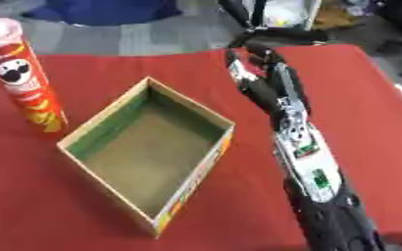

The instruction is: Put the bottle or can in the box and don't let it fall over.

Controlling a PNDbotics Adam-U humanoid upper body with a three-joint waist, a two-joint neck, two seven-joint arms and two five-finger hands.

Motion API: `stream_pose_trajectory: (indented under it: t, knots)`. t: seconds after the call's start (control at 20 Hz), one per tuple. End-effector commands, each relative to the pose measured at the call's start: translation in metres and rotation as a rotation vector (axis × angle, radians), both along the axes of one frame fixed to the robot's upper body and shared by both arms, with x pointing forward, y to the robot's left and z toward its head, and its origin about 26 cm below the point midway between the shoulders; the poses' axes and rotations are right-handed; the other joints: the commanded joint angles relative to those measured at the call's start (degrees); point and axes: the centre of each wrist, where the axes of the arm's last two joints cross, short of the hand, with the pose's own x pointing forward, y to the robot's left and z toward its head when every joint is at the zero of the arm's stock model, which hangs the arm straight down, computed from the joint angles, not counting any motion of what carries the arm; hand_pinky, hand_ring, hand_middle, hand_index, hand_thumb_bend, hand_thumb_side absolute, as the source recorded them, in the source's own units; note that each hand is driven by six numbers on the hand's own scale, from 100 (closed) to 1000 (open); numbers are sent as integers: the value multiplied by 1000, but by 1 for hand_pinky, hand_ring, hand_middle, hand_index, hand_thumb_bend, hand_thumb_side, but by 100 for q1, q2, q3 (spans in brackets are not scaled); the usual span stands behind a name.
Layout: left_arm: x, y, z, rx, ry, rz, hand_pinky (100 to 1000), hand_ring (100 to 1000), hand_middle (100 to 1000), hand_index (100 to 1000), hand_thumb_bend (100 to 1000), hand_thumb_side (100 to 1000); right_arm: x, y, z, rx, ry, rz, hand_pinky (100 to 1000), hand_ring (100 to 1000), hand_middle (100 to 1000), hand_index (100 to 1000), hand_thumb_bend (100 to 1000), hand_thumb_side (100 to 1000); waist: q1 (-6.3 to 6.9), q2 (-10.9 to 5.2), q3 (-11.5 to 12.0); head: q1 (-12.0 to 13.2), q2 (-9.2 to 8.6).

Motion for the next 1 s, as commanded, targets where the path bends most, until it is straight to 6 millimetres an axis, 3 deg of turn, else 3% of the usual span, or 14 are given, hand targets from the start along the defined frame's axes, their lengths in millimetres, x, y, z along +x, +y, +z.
stream_pose_trajectory:
  t: [0.05,0.45,1.0]
  knots:
    - [1,1,12,30,-25,-10,895,956,897,916,388,658,1,-1,6,-7,-21,0,796,929,861,830,317,406,27,-93,10,16,-16]
    - [6,-6,21,66,-22,-41,891,953,896,919,387,660,1,-1,6,-8,-19,4,797,927,859,830,316,406,24,-87,2,41,-32]
    - [28,-17,37,147,22,-102,894,957,899,919,388,666,1,1,5,-8,-14,13,797,925,858,830,312,407,12,-99,-14,95,-50]
